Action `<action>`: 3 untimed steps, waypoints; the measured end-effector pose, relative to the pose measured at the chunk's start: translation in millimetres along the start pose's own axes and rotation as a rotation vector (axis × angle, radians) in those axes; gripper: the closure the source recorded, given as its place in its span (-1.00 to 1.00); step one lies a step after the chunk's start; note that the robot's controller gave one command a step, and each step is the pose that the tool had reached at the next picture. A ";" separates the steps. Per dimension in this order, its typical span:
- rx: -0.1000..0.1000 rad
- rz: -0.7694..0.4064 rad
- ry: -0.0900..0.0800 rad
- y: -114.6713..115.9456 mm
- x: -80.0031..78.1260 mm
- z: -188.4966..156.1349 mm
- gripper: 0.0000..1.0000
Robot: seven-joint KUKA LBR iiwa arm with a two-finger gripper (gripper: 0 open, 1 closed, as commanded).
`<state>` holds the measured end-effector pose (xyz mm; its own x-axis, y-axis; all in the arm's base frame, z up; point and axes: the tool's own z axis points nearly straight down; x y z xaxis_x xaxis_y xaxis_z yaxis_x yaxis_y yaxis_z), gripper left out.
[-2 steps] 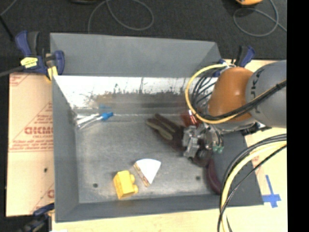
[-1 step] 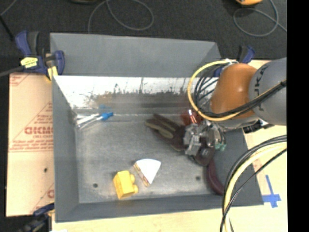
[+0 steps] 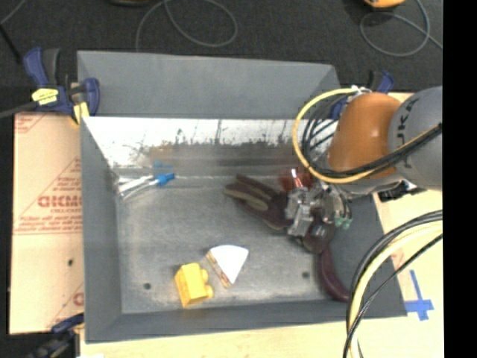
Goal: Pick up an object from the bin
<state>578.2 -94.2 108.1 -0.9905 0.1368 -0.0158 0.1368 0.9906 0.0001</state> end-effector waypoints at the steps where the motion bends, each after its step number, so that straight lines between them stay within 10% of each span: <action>1: 0.000 0.000 -0.002 -0.1 -0.6 -6.0 1.00; 3: 0.000 0.000 -0.001 -0.2 -0.4 -22.5 1.00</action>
Offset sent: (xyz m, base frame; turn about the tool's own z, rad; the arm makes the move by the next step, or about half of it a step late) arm -0.0002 0.0000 0.0368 0.0000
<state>578.3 -94.4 130.7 -0.9905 0.1364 -0.0170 0.1365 0.9906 0.0002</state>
